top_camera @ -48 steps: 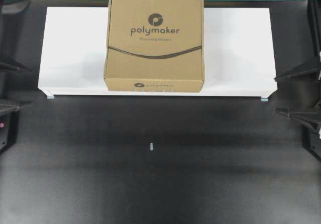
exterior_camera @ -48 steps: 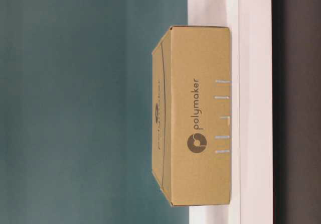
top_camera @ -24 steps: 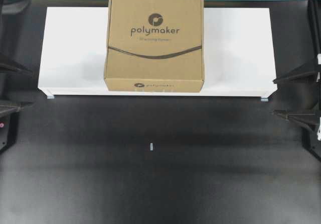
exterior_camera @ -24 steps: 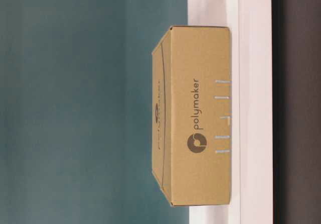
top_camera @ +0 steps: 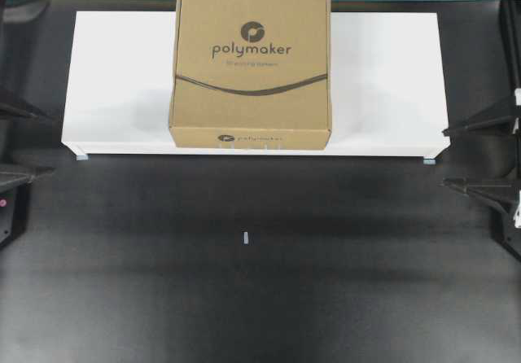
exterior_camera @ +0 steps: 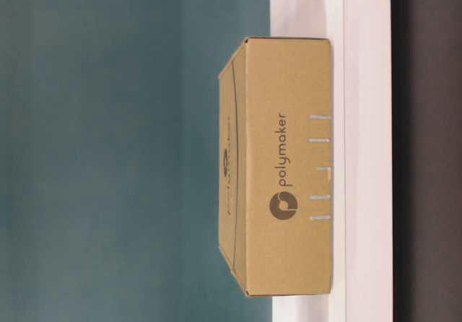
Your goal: Place the cardboard box on the stand after clamping it between your arms.
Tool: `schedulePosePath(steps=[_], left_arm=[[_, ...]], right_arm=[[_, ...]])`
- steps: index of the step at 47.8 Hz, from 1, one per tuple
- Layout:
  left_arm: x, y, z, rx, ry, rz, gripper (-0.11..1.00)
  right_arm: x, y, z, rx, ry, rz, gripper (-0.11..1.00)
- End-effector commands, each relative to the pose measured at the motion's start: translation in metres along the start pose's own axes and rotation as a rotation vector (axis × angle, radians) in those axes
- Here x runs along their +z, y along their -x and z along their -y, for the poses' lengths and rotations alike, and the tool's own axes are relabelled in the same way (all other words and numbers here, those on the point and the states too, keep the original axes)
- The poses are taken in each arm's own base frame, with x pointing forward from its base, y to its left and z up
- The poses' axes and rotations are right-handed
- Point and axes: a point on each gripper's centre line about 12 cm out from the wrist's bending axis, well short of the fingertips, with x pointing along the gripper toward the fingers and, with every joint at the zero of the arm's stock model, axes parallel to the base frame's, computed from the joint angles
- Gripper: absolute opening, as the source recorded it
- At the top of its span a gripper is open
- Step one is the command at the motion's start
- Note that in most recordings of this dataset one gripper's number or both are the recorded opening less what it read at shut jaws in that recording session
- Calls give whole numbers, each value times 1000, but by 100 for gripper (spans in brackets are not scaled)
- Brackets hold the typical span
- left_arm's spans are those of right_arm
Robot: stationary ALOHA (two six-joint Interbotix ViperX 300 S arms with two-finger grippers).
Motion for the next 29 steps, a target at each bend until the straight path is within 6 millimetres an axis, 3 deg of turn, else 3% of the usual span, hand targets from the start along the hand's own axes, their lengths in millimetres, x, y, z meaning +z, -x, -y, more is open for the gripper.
schedulePosePath(steps=[1,29], left_arm=[[3,-2,0,-3,0,5,80],[3,-3,1,-4,0,26,80]], right_arm=[[1,0,-1,7,-9,9,81],[-2,1,2,-11,-13,7,81]])
